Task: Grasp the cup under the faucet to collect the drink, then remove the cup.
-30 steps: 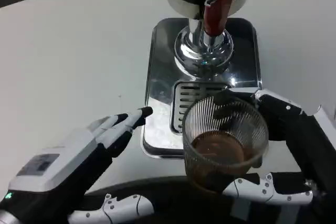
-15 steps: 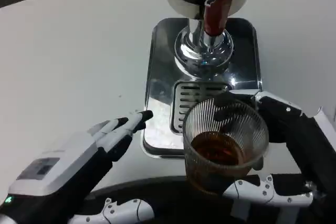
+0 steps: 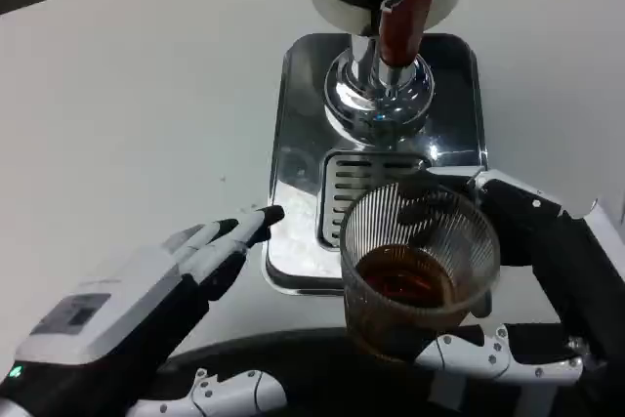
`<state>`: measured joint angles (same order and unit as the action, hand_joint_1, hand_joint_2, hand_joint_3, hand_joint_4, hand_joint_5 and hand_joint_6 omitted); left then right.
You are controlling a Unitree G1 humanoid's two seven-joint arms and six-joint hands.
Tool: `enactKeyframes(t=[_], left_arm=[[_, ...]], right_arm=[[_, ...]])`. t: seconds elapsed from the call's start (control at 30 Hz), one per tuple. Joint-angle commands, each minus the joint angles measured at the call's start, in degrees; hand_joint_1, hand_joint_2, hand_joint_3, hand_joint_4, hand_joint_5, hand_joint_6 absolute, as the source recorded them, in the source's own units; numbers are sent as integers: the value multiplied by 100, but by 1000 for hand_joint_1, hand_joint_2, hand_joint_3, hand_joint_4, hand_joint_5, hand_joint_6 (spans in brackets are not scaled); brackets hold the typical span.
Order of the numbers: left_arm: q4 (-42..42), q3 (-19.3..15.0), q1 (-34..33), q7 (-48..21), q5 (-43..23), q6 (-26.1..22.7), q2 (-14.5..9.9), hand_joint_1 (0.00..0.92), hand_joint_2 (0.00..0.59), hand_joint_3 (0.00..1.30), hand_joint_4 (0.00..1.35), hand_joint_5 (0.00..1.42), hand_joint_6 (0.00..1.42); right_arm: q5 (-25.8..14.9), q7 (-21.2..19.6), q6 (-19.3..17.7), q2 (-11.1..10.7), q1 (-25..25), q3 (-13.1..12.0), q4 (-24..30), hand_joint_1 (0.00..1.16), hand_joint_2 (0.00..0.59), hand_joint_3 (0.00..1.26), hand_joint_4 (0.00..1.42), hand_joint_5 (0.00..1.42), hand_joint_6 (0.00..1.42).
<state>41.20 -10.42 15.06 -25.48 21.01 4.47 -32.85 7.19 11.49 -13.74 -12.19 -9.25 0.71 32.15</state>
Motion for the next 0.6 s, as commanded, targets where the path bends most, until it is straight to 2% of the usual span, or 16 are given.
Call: enactKeyframes(t=[0.03, 0.6], left_arm=[[8, -10, 69, -86, 44, -47, -59, 0, 99, 5, 0, 0, 0], [16, 7, 41, -128, 40, -100, -61, 0, 99, 5, 0, 0, 0]], right_arm=[[-160, 20, -110, -12, 17, 0, 82, 934, 145, 911, 1040, 1220, 1213], [-197, 52, -122, -11, 27, -57, 78, 934, 145, 920, 1041, 1220, 1214]])
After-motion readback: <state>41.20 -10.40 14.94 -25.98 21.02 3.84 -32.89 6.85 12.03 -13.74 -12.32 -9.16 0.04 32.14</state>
